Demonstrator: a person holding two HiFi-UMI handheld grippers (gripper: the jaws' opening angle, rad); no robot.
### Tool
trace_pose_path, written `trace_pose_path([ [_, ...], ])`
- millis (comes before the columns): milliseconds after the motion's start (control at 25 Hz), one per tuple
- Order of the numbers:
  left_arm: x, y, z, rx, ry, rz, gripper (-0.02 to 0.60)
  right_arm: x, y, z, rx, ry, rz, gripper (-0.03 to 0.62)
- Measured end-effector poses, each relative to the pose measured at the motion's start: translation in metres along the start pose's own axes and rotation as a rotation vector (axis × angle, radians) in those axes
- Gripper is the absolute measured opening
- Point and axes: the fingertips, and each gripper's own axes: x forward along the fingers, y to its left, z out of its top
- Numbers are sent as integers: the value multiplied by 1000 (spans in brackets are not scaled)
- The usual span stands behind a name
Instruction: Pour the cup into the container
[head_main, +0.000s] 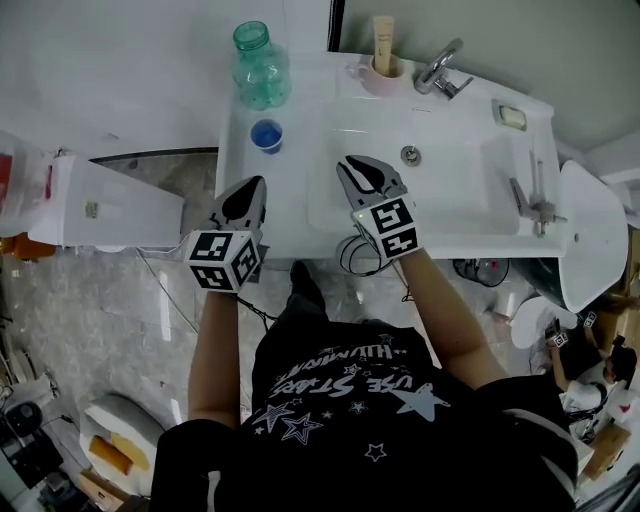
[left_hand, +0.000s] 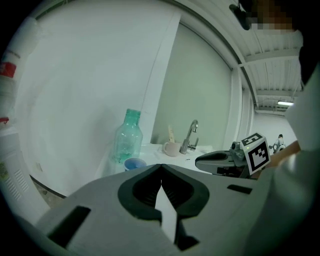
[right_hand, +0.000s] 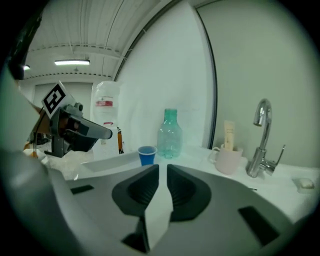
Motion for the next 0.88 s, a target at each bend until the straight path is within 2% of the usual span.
trace_pose_path([
  [160,-2,-42,4,23,-25,-13,11,-45,-23,7,3,-68,-80,8],
  [360,-8,-95,-2,32,-41,-37,11,-101,-36,1,6,-107,-102,6],
  [520,-11,-138,-9,36,-56,-56,12,-146,-40,-14,-39,-87,-110,6],
  [880,-24,-229,-37,47,-52,-100,12,-237,-46,-52,-62,-58,-144,5],
])
